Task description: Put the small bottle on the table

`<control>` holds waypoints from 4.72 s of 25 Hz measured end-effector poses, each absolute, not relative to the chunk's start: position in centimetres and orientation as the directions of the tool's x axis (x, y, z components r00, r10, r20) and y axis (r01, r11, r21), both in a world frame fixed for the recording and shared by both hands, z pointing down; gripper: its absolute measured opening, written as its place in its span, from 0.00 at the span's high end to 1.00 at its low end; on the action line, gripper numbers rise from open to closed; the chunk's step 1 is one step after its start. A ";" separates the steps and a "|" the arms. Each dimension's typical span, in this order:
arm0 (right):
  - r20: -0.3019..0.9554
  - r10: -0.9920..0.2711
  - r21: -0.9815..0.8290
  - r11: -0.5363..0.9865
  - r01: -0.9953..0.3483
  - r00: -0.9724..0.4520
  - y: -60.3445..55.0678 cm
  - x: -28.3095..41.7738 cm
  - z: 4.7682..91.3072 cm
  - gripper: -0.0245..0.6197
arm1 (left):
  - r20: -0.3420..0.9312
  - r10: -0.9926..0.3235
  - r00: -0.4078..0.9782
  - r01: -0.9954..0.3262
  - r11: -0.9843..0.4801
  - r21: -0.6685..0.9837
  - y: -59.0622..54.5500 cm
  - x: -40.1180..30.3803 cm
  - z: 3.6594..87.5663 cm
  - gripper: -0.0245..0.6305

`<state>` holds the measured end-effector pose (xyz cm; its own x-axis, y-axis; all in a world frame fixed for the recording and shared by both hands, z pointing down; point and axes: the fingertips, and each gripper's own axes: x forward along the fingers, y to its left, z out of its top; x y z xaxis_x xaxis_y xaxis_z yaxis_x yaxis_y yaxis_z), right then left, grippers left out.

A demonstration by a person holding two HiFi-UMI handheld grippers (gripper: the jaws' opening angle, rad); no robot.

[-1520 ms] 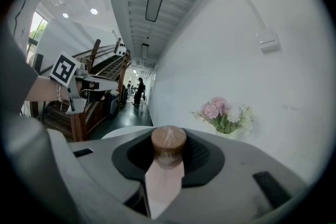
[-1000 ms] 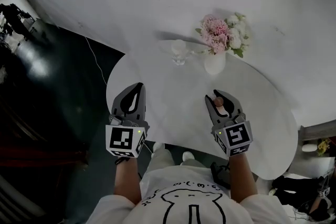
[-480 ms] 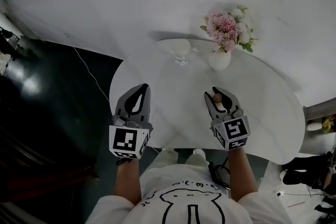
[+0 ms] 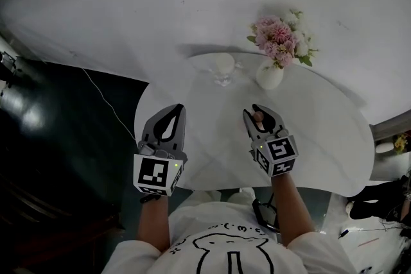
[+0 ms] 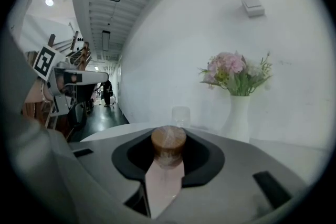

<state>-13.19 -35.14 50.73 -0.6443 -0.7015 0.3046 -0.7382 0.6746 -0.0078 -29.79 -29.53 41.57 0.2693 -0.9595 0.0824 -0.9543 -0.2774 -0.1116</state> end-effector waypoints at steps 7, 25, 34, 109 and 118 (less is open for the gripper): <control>0.349 -0.710 -0.010 0.650 -0.760 -0.612 -37.9 -14.7 53.6 0.79 | 0.080 -0.955 0.285 -0.951 -0.292 -0.104 -30.9 -30.5 42.1 0.96; 0.438 -0.688 -0.008 0.641 -0.768 -0.579 -40.2 -15.6 59.2 0.79 | 0.087 -0.964 0.253 -0.960 -0.261 -0.099 -31.6 -32.2 43.1 0.96; 0.443 -0.697 -0.014 0.624 -0.781 -0.564 -40.0 -15.0 60.2 0.79 | 0.093 -0.961 0.259 -0.959 -0.268 -0.096 -31.5 -31.9 43.8 0.96; -0.023 -0.904 0.211 0.413 -0.886 -0.427 -23.8 0.7 29.6 0.97 | -0.153 -0.952 0.266 -0.960 -0.247 -0.131 -23.4 -26.2 28.5 0.96; -0.093 -0.916 0.228 0.362 -0.904 -0.390 -23.8 2.2 27.4 0.97 | -0.176 -0.948 0.265 -0.959 -0.241 -0.148 -24.1 -26.5 27.6 0.96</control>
<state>2.19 -23.78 27.37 -0.3900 -0.9161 -0.0932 -0.9040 0.3617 0.2278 -26.50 -24.08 27.55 0.2653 -0.9480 -0.1756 -0.9591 -0.2409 -0.1484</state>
